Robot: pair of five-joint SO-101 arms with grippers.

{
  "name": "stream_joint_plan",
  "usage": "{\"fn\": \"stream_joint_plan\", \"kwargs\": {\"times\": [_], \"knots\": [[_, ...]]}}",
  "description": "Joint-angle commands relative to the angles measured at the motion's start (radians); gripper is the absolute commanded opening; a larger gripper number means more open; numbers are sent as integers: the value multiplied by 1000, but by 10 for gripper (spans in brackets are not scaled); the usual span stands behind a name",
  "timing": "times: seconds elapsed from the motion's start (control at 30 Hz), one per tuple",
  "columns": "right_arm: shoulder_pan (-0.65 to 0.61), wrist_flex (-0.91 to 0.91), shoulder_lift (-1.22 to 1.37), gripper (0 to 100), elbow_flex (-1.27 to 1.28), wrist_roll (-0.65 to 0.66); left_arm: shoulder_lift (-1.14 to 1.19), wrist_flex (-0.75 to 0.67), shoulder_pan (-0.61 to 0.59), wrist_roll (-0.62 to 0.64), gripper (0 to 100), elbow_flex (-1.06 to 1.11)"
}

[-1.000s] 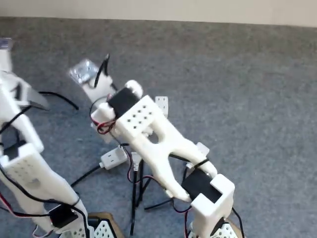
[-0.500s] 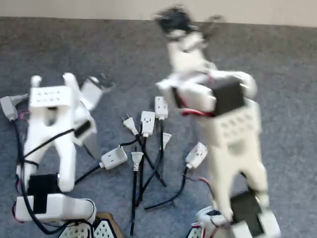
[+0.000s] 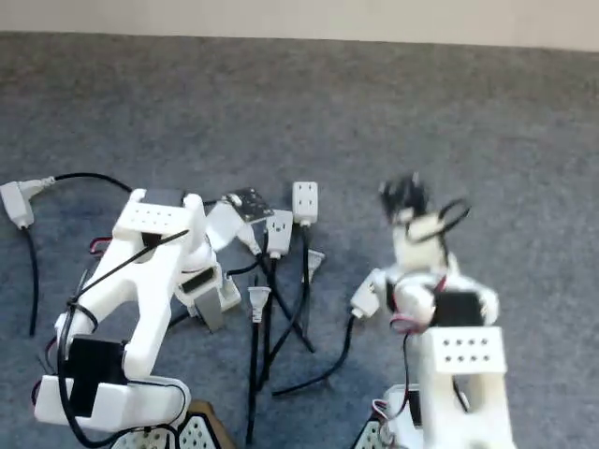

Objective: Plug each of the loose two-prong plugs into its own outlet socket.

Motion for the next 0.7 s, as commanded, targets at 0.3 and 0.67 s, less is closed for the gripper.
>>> {"fn": "stream_joint_plan", "kwargs": {"times": [0.3, 0.67], "knots": [[18, -254, -254, 191, 398, -32, -27, -259, 71, 92, 156, 142], [19, -191, -437, 191, 470, -31, -27, -252, -173, 91, 5, 44]]}}
